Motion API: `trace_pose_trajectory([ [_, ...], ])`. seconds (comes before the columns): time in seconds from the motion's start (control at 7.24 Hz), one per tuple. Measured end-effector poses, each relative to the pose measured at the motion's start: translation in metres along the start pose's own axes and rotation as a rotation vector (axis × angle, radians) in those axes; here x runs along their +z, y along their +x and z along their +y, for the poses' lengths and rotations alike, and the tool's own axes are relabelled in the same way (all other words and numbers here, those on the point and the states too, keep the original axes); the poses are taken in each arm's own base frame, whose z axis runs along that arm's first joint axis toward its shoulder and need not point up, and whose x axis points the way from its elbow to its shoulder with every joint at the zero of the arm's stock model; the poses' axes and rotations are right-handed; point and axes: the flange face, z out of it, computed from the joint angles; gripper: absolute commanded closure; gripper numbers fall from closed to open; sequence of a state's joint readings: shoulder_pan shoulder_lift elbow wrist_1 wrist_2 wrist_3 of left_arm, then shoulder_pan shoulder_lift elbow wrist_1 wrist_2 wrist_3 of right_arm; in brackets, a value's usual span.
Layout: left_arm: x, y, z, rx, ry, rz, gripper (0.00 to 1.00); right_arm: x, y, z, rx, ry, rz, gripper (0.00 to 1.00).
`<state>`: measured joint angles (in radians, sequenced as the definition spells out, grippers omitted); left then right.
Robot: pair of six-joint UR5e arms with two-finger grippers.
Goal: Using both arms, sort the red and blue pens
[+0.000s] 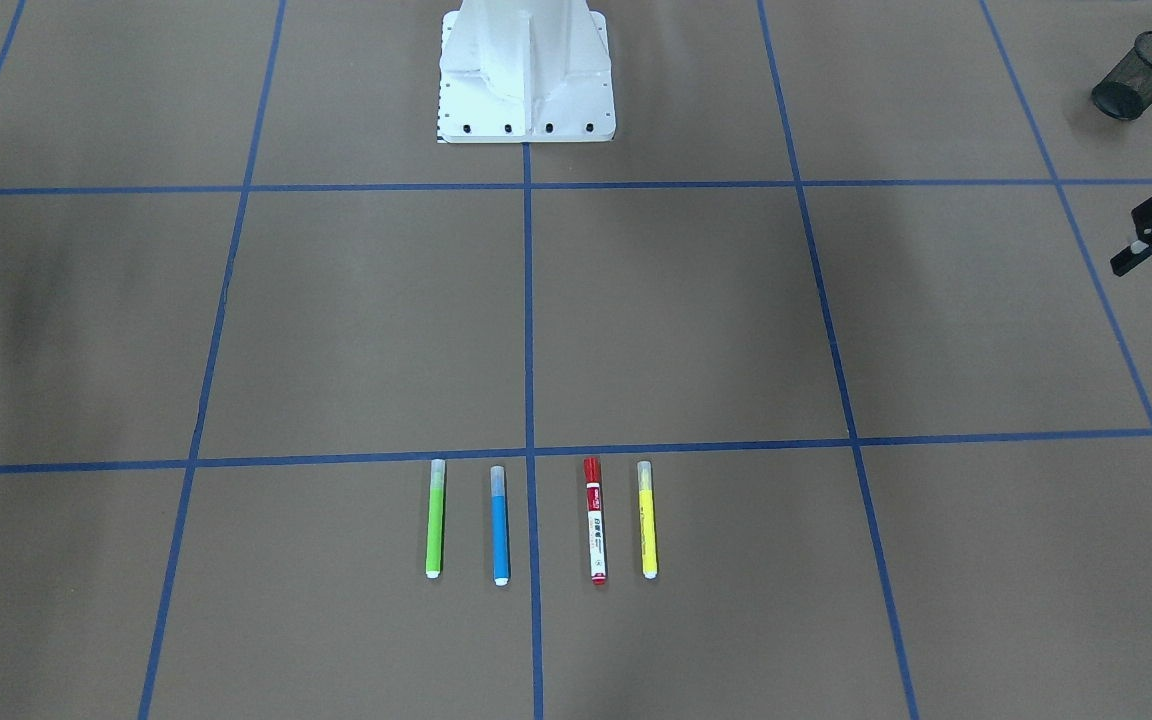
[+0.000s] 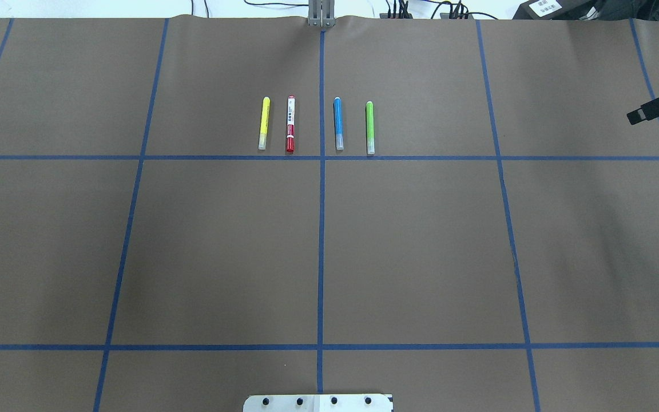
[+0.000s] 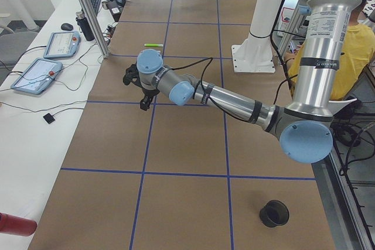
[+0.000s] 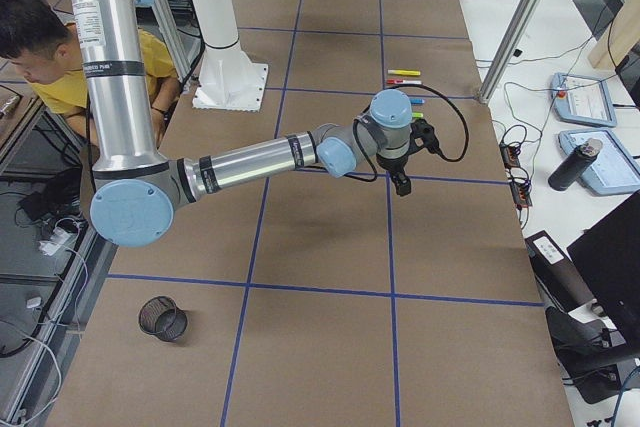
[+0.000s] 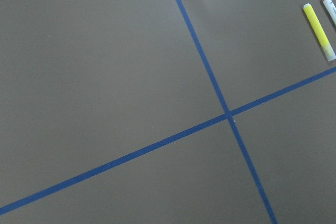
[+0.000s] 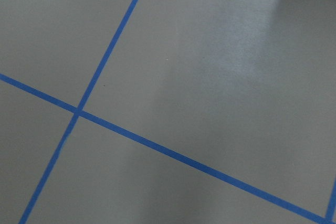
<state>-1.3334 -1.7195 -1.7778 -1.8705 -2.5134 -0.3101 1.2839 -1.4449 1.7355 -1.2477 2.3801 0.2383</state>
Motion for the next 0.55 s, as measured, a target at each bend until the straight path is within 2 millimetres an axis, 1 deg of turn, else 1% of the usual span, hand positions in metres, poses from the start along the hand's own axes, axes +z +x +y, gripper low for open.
trace_pose_trajectory([
  [0.14,0.022,0.037,-0.024,-0.032,-0.024,0.028,0.00,0.009,-0.013,-0.005,0.004,-0.011,-0.012,0.00],
  [0.28,0.052,0.076,-0.050,-0.058,-0.053,0.048,0.00,0.014,-0.018,-0.006,0.006,-0.018,-0.018,0.00],
  [0.41,0.084,0.113,-0.073,-0.081,-0.071,0.041,0.00,0.016,-0.020,-0.006,0.006,-0.021,-0.019,0.00],
  [0.55,0.119,0.150,-0.091,-0.098,-0.084,0.020,0.00,0.017,-0.021,-0.007,0.006,-0.022,-0.019,0.00],
])
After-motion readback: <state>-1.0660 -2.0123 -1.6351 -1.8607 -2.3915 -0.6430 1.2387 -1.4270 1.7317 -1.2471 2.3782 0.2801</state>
